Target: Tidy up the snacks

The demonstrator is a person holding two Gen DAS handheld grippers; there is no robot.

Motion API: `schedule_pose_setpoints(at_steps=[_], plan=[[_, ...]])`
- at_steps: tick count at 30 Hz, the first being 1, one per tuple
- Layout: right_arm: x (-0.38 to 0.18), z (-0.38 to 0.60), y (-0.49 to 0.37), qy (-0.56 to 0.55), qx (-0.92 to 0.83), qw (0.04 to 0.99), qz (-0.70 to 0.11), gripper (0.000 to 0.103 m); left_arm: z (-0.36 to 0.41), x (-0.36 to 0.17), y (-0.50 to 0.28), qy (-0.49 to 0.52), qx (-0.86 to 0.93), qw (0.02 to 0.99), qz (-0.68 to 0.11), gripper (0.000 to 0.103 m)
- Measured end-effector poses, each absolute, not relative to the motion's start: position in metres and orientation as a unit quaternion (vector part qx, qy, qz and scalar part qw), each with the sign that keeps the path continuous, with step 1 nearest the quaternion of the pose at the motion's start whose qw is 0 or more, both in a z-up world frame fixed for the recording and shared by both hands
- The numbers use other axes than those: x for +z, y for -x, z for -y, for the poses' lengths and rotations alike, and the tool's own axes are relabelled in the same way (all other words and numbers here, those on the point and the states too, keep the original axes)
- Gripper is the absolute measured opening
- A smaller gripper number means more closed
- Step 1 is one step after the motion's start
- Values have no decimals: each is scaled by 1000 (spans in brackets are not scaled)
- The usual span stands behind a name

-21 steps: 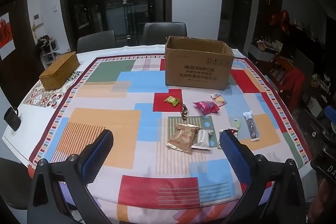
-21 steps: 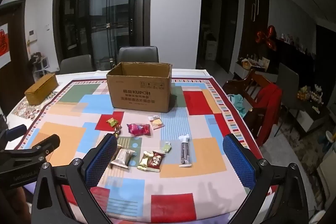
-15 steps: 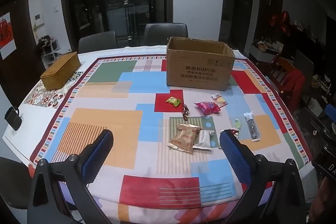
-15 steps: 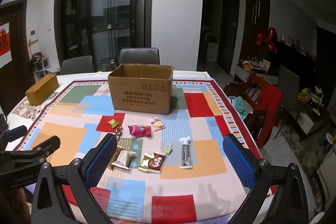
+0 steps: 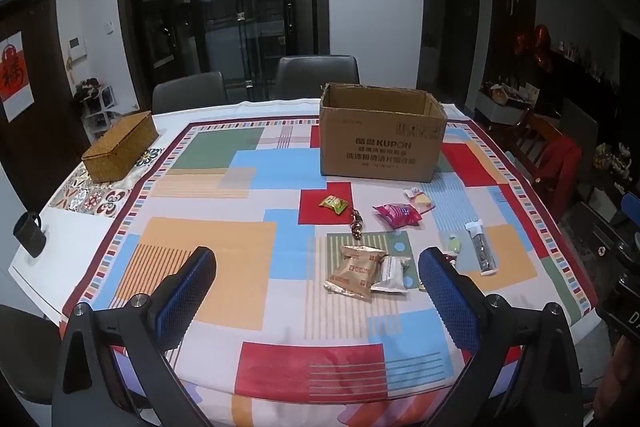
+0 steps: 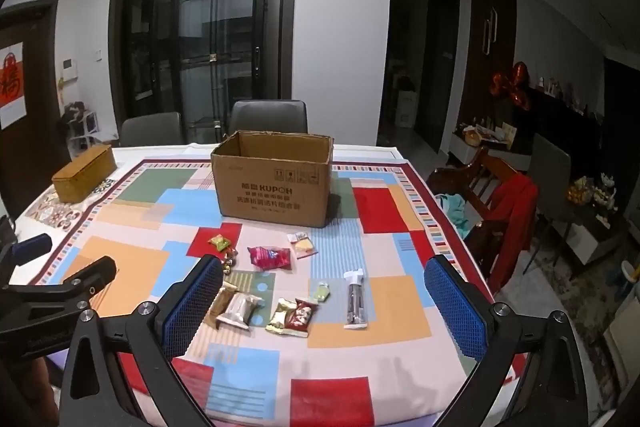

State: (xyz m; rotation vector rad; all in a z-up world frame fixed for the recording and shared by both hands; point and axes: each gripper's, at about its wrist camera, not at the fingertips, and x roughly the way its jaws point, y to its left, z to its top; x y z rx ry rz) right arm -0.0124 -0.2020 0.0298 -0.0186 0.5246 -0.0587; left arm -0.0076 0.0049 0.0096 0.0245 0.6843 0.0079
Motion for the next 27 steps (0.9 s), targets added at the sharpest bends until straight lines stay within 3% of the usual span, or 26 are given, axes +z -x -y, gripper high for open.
schedule_pose_setpoints(at_steps=[27], plan=[[32, 206, 14, 3, -31, 966, -257, 102, -1, 16, 9, -19, 2, 945, -325, 103]])
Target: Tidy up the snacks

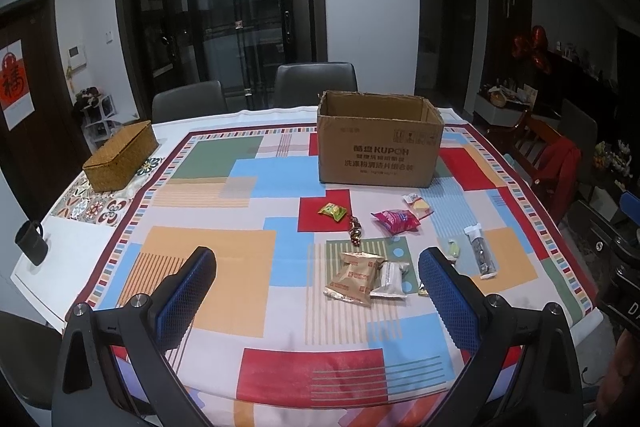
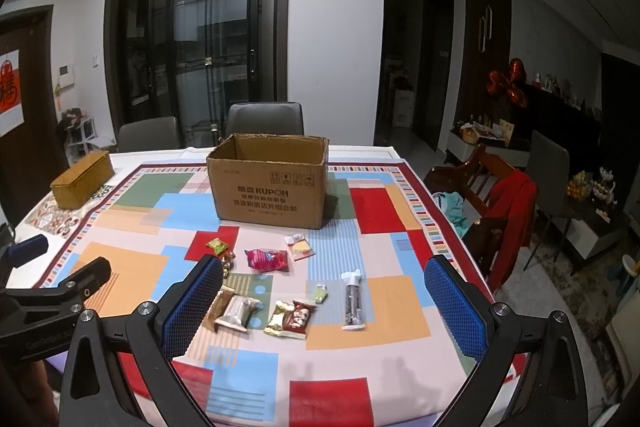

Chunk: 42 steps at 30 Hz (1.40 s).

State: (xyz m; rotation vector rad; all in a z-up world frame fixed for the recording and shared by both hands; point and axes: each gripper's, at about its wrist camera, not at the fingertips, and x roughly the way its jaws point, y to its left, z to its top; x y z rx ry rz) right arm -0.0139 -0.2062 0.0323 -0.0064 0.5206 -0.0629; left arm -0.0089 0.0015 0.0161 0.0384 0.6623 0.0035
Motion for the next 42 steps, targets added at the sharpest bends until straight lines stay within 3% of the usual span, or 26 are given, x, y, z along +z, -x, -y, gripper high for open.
schedule_pose_setpoints(at_steps=[42], plan=[[22, 211, 13, -3, -33, 964, -265, 102, 6, 2, 3, -26, -4, 942, -334, 103]])
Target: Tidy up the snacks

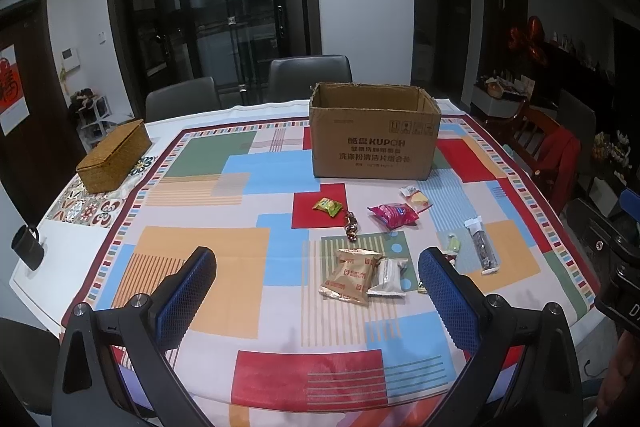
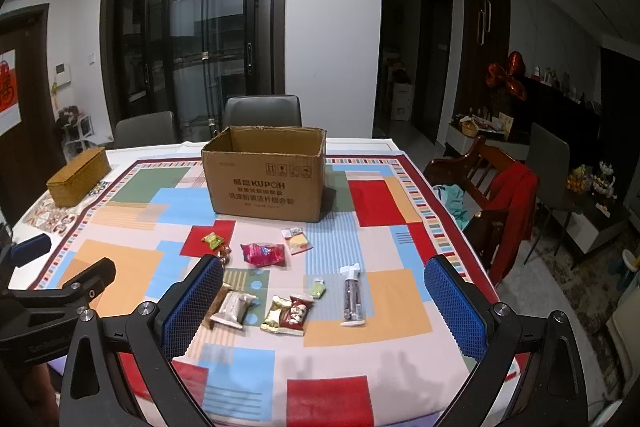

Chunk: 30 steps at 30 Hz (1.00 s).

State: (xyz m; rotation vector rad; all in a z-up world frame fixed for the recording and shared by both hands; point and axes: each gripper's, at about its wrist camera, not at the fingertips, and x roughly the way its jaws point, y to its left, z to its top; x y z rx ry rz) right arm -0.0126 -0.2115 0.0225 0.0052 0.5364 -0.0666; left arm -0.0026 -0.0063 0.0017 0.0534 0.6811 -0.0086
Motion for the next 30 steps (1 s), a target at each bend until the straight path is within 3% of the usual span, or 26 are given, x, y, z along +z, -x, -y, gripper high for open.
schedule_pose_setpoints(at_steps=[22, 30], plan=[[-15, 222, -24, 0, -36, 956, -291, 102, 26, -35, -33, -54, -17, 933, -355, 99], [-37, 234, -42, -10, -27, 947, -320, 90, 51, -59, -51, -76, -41, 925, -370, 92]])
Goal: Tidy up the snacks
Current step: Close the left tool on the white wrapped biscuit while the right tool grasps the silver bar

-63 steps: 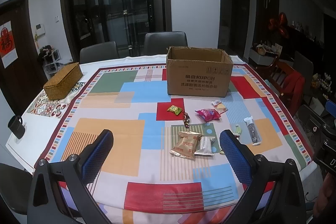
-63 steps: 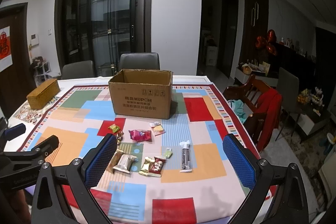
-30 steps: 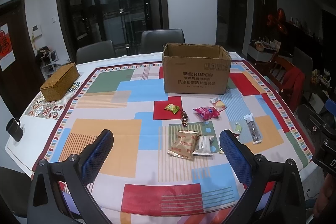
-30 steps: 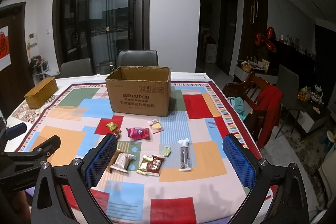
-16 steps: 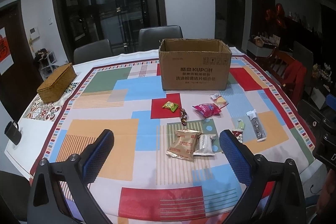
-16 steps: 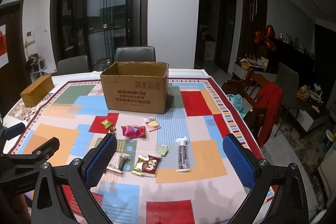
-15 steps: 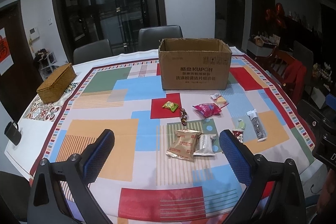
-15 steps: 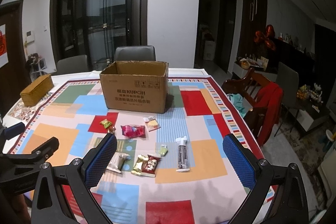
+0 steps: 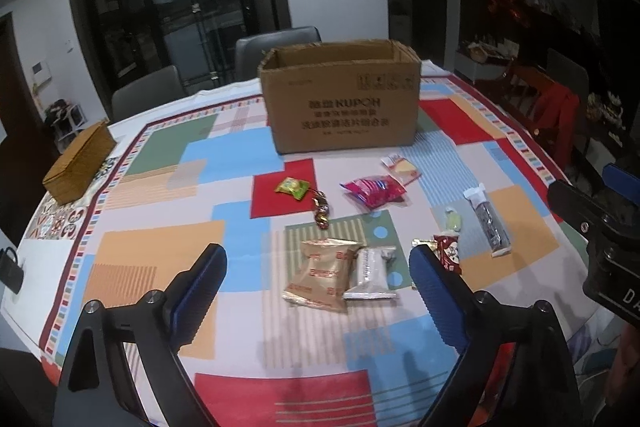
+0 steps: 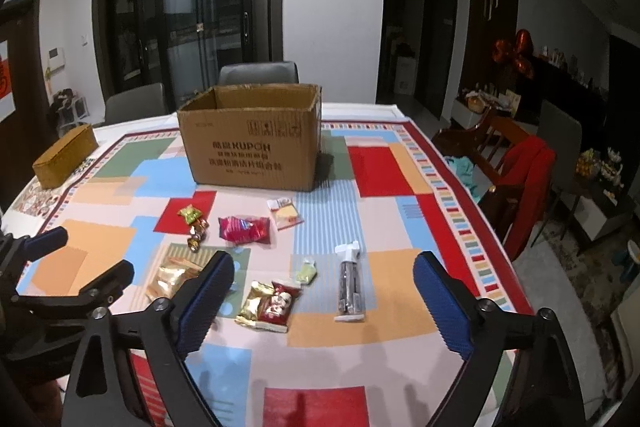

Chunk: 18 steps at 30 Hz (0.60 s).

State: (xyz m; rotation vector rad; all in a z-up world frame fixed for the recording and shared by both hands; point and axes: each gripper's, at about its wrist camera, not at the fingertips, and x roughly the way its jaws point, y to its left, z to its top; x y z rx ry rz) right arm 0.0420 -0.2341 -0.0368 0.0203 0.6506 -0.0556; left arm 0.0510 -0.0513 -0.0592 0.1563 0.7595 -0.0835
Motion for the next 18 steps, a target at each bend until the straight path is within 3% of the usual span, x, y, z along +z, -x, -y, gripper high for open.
schedule_pose_setpoints(at_steps=[6, 12, 18], plan=[[-58, 241, -57, -14, -22, 938, -346, 79, 65, -81, -64, -90, -55, 916, -388, 78], [-78, 241, -72, -14, -13, 928, -373, 74, 79, -99, -74, -104, -65, 909, -399, 73], [-101, 247, -87, -32, -11, 914, -404, 58, 87, -119, -86, -111, -75, 901, -413, 62]])
